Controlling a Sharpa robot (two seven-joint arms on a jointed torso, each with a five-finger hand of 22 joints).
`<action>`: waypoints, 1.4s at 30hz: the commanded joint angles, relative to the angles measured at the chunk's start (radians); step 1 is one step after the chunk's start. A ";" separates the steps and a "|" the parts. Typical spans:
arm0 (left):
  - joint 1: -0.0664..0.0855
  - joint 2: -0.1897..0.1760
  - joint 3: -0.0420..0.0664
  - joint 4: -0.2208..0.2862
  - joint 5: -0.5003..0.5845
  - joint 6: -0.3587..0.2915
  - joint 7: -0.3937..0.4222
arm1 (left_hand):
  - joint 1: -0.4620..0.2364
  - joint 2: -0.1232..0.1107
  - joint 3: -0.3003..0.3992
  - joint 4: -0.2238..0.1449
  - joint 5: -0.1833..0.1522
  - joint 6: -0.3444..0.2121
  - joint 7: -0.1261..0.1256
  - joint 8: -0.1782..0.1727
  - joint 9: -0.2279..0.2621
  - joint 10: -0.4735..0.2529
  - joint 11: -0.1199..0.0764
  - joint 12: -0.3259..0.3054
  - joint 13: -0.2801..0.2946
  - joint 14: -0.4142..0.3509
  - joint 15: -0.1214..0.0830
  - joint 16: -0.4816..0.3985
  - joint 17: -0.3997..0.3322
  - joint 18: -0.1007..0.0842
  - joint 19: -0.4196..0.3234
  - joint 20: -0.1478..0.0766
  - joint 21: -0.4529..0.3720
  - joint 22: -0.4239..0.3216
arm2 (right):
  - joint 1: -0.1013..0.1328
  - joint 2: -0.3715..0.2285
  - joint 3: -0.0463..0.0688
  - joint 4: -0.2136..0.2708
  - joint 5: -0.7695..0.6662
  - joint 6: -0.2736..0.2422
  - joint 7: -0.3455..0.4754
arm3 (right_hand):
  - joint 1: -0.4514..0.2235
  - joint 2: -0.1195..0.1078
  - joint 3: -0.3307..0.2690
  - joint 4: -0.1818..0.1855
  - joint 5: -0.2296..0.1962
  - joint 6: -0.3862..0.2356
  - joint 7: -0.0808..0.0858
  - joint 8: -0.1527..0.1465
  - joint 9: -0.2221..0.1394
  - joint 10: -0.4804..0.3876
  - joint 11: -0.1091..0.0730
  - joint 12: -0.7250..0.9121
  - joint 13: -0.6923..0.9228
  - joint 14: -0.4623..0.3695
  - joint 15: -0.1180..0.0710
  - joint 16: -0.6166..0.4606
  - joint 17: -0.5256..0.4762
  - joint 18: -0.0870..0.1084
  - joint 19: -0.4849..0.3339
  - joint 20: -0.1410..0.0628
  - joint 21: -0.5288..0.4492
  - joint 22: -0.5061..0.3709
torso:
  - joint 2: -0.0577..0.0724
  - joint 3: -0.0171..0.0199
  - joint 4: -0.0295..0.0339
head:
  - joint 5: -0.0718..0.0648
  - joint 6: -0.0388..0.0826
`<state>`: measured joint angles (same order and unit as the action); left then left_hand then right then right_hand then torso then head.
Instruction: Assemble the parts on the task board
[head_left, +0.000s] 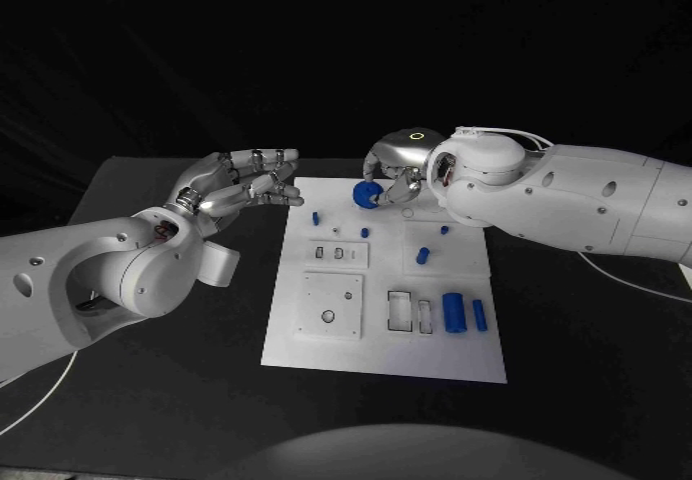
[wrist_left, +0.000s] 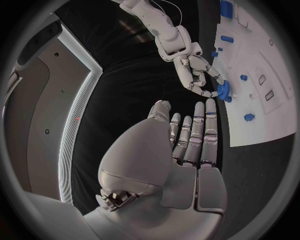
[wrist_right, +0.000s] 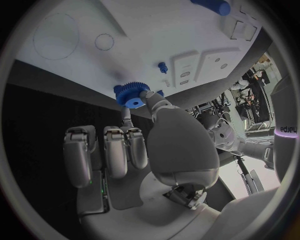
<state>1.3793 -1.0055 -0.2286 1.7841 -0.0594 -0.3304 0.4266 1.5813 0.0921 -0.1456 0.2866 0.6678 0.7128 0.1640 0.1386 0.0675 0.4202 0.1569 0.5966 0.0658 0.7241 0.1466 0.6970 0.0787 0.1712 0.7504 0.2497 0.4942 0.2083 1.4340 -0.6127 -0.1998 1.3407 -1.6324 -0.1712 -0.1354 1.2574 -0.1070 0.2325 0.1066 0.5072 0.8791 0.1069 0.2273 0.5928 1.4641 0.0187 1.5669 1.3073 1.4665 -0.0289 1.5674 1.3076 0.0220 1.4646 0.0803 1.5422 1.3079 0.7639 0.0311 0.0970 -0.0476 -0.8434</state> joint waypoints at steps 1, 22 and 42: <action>0.001 0.003 0.001 0.003 -0.005 0.012 0.002 | 0.007 0.000 0.004 0.001 0.006 0.002 0.006 0.004 0.001 0.000 0.005 0.005 -0.001 -0.005 0.002 0.005 -0.001 0.005 -0.008 0.000 -0.001 0.002 | -0.004 0.017 0.000 -0.016 0.003 0.039 0.010 | 0.001 0.012 0.007 0.002 0.005 0.020 -0.014 -0.005 0.000 0.107 0.004 0.004 0.264 0.104 0.000 0.003 0.263 -0.011 0.072 0.001 -0.005 0.248 | 0.001 0.0005 -0.0016 | 0.003 -0.001; 0.000 0.010 0.000 -0.004 -0.006 0.014 0.001 | 0.007 -0.001 0.004 0.001 0.006 0.002 0.006 0.004 0.001 0.000 0.005 0.005 -0.001 -0.005 0.002 0.005 -0.001 0.005 -0.008 0.000 -0.001 0.002 | -0.018 0.066 0.000 -0.061 0.016 0.083 0.011 | -0.003 0.010 0.018 0.000 -0.001 0.011 -0.005 -0.034 -0.017 0.107 0.010 0.004 0.264 0.104 0.007 0.003 0.263 -0.009 0.065 0.008 -0.012 0.245 | -0.002 -0.0003 -0.0035 | 0.004 -0.007; 0.000 0.012 0.000 -0.004 -0.006 0.013 0.002 | 0.007 -0.001 0.004 0.001 0.006 0.002 0.006 0.004 0.001 0.000 0.005 0.005 -0.001 -0.005 0.002 0.005 -0.001 0.005 -0.008 0.000 -0.001 0.002 | -0.021 0.085 0.000 -0.079 0.020 0.114 -0.001 | -0.018 0.001 0.051 -0.009 -0.023 -0.061 0.012 -0.157 -0.112 0.107 0.022 0.004 0.264 0.104 0.015 0.003 0.263 -0.003 0.049 0.018 -0.028 0.238 | -0.002 -0.0004 -0.0029 | 0.005 -0.002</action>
<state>1.3793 -0.9957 -0.2287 1.7783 -0.0606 -0.3304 0.4232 1.5813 0.0921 -0.1456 0.2865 0.6678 0.7128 0.1640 0.1385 0.0675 0.4201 0.1568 0.5965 0.0658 0.7241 0.1466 0.6969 0.0790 0.1712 0.7504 0.2497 0.4942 0.2089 1.4161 -0.5284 -0.1977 1.2633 -1.6089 -0.0949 -0.1328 1.2367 -0.0956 0.2779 0.0967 0.4887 0.8236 0.1191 0.0759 0.4853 1.4666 0.0360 1.5669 1.3078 1.4665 -0.0213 1.5674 1.3081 0.0219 1.4683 0.0915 1.5178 1.3074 0.7620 0.0308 0.0942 -0.0434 -0.8451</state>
